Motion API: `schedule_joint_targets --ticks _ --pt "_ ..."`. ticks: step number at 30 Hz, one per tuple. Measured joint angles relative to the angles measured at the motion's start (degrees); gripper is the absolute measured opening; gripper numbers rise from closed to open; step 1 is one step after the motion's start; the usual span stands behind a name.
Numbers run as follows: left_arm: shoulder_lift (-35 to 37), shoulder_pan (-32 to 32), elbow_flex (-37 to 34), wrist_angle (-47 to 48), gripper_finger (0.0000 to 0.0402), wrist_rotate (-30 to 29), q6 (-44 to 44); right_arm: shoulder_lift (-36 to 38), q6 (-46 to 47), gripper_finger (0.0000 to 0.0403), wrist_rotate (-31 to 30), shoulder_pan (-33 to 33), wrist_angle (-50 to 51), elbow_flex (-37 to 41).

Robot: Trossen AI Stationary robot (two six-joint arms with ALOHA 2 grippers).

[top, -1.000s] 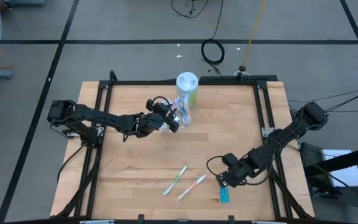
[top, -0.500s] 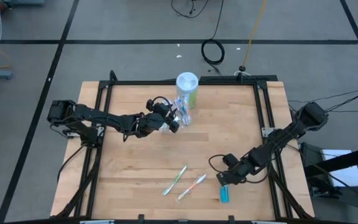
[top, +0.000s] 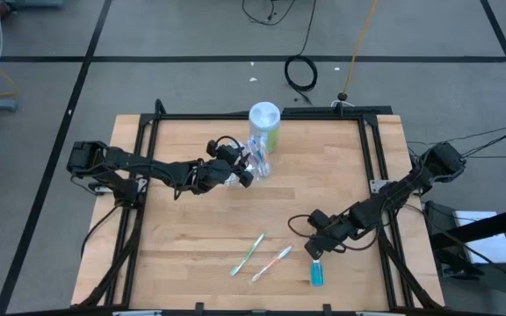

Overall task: Pick & Place toothbrushing station
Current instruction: Put the mouthwash bottle into the transparent organizer

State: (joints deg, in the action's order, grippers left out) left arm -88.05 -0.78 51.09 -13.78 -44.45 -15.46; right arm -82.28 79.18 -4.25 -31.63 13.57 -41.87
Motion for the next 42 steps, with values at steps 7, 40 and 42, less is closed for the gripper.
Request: schedule_joint_targets --ticks 7,40,42 --pt "0.0 0.0 0.0 0.0 0.0134 0.0 0.02 0.0 -0.45 0.0166 5.48 1.84 -0.49 0.0" --pt "0.0 -0.48 -0.02 0.17 0.0134 0.04 0.28 -5.58 22.15 0.0189 10.21 -4.86 -3.19 -0.13" --pt "0.0 -0.48 -0.02 0.17 0.0134 0.04 0.26 -5.6 23.31 0.0182 10.21 -4.86 -3.09 -0.13"
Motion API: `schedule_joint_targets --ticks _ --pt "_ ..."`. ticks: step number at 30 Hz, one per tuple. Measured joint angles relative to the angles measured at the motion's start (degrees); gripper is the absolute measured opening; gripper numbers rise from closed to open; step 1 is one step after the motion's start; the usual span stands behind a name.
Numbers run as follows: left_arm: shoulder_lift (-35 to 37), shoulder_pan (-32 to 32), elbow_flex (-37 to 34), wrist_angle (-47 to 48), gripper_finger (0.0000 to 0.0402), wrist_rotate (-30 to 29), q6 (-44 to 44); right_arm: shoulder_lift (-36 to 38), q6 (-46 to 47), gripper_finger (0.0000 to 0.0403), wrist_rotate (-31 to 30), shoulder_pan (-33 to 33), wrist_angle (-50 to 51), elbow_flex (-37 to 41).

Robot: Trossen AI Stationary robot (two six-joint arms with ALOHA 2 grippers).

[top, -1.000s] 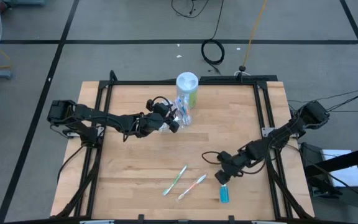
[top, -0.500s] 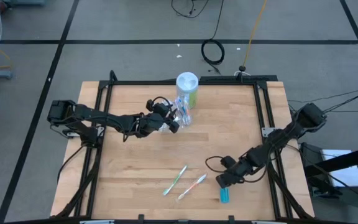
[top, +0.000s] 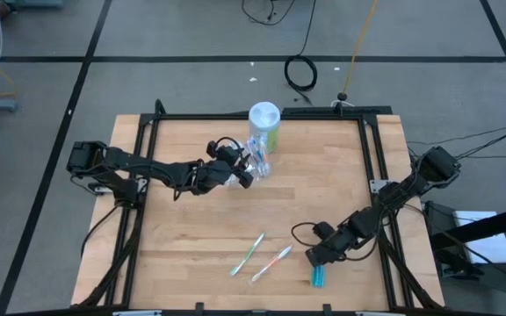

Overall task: Pick & Place toothbrushing station
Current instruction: Put the mouthwash bottle into the transparent organizer

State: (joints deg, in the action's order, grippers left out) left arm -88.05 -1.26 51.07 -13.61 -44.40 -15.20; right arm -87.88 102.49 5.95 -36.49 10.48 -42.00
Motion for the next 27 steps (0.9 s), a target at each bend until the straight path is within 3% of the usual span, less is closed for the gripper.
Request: schedule_joint_targets --ticks 8,13,22,27 --pt "0.0 0.0 0.0 0.07 0.0134 0.0 0.0 -0.36 4.44 0.0135 -1.09 -1.44 -3.8 0.2" --pt "0.0 0.0 0.0 0.15 0.0134 0.98 0.0 -0.3 5.66 0.0117 -6.62 -2.64 -3.01 0.2" --pt "0.0 0.0 0.0 0.11 0.0134 1.07 0.0 -0.05 0.34 0.0077 -7.4 -1.4 -2.46 0.55" --pt "0.0 -0.01 0.0 0.09 0.0134 1.07 -0.19 3.09 -3.08 0.0081 -7.36 0.1 -2.26 0.55"
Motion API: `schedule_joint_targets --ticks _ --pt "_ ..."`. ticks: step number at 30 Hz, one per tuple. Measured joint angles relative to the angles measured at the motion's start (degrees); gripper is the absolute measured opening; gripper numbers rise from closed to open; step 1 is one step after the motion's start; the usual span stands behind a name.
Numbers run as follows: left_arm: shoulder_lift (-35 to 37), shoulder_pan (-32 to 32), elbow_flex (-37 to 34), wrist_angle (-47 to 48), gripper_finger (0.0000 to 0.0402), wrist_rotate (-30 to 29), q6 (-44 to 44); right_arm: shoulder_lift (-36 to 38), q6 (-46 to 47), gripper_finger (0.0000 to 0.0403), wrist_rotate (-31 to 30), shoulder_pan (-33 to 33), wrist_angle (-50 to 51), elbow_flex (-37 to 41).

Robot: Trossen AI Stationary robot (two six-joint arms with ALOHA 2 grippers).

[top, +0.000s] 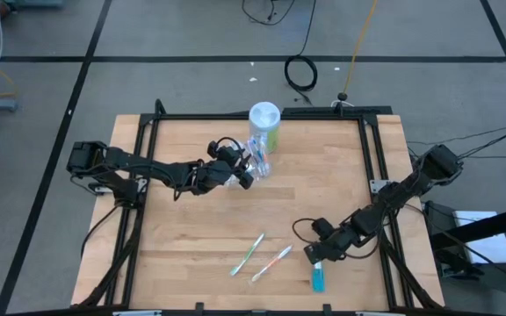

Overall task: Pick & Place toothbrushing station
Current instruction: Put the mouthwash bottle into the transparent organizer

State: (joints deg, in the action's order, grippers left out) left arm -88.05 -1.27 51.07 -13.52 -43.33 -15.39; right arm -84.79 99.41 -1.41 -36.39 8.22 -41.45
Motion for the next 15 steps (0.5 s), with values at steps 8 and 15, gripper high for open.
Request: schedule_joint_targets --ticks 8,15 --pt "0.0 -0.05 0.0 -0.03 0.0134 0.0 -0.26 2.64 0.51 0.0132 -0.3 -2.24 -1.54 0.02" --pt "0.0 -0.05 0.0 -0.04 0.0134 1.99 -0.25 2.51 -15.17 0.0155 -0.54 -4.09 -9.42 0.0"
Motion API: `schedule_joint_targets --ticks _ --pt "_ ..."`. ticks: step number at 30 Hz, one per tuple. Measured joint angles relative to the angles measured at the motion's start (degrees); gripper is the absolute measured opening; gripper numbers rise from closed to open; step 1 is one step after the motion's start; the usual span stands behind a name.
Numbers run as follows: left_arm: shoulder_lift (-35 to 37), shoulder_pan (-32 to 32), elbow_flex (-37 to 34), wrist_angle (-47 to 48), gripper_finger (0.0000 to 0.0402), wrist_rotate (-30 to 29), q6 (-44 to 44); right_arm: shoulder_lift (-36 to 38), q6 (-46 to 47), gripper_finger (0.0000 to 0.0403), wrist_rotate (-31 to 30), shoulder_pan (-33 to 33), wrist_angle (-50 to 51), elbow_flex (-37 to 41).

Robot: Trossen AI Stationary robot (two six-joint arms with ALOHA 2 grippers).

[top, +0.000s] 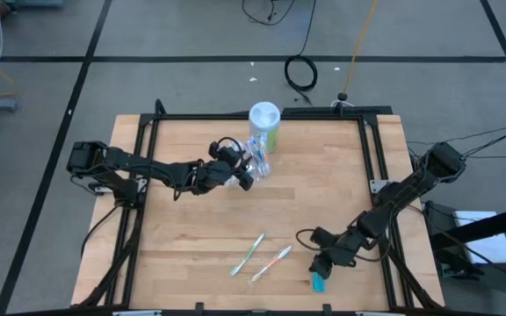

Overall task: Pick & Place toothbrushing station
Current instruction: Put the mouthwash bottle into the transparent organizer

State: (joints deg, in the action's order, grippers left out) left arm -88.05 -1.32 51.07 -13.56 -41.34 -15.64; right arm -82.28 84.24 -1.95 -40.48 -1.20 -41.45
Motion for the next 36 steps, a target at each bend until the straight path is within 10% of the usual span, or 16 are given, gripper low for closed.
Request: schedule_joint_targets --ticks 12,25,36 --pt "0.0 0.0 0.0 0.02 0.0134 0.98 -0.13 0.0 1.45 0.0155 -4.09 2.89 -9.57 0.0" --pt "0.0 -0.18 0.0 0.09 0.0134 1.0 -0.11 -0.04 28.41 0.0155 11.06 -0.83 7.1 -0.02" --pt "0.0 -0.31 0.0 0.07 0.0134 0.98 -0.16 -2.78 30.29 0.0155 8.78 -0.7 11.08 -0.02"
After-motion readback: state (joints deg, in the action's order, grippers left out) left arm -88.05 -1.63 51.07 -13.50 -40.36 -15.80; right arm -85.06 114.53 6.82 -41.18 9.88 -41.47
